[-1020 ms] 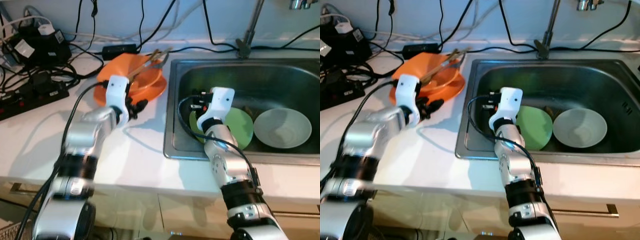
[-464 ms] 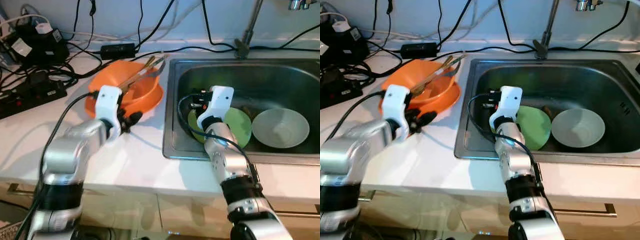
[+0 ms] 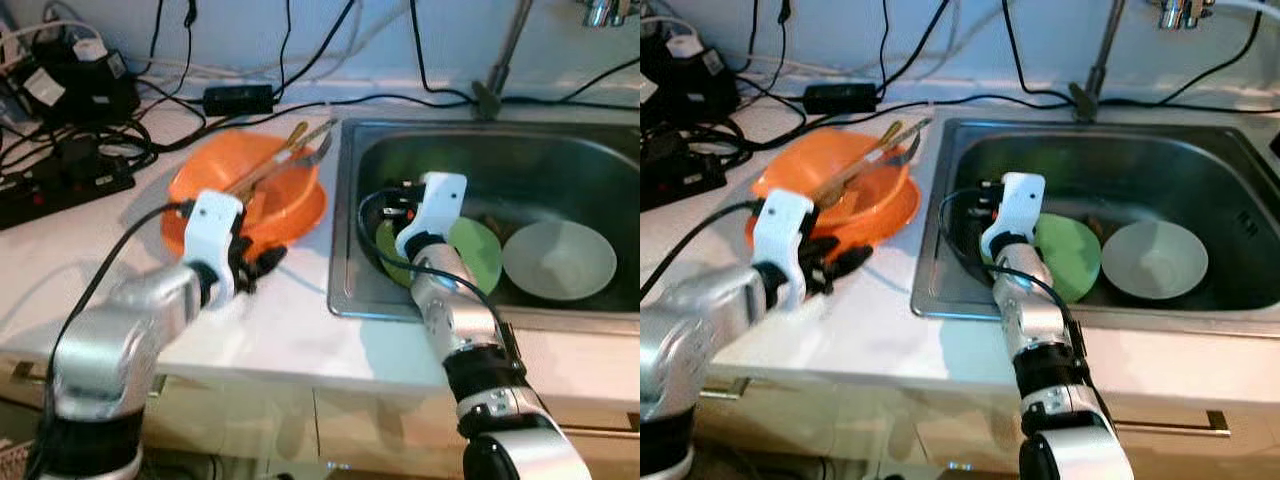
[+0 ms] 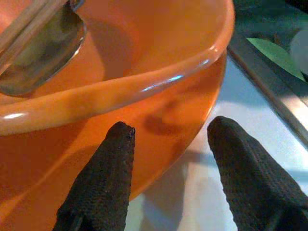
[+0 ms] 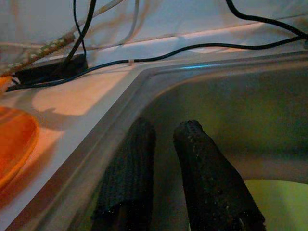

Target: Kitchen organization

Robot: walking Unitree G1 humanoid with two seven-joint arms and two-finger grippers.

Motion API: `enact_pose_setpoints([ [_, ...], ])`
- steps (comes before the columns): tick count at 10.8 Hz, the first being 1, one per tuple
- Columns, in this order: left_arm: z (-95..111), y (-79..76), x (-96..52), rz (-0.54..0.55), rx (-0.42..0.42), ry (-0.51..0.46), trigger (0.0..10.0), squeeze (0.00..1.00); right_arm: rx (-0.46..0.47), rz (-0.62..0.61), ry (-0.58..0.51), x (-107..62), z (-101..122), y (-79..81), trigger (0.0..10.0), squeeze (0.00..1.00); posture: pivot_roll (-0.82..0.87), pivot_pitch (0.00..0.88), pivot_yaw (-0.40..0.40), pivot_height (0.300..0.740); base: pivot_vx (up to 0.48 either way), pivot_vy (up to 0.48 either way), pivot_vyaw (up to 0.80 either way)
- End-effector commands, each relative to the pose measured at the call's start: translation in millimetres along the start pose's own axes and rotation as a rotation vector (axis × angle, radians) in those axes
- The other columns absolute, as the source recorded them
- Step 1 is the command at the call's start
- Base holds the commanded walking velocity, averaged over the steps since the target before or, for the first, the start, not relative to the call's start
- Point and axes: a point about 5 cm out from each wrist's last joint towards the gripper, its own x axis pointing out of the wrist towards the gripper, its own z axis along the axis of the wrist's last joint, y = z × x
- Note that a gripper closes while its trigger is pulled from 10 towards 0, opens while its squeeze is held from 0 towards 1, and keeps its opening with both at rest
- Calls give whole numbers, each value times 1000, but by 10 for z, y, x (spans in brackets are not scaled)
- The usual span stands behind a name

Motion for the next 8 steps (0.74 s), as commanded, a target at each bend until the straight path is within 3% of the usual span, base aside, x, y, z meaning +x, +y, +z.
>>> enact_pose_setpoints([
  [1,-183,-19,-14,-26,-31,100,10000,0,10,3,22,-10,-65,-1,10000,0,263,98,19,740,0,0,0],
  [6,-261,-18,-277,-8,-7,135,10000,0,5,27,22,35,-48,32,10000,0,274,88,-2,740,0,0,0],
  [8,-218,-8,-251,31,25,91,10000,0,4,33,23,47,-50,44,10000,0,275,76,-7,740,0,0,0],
])
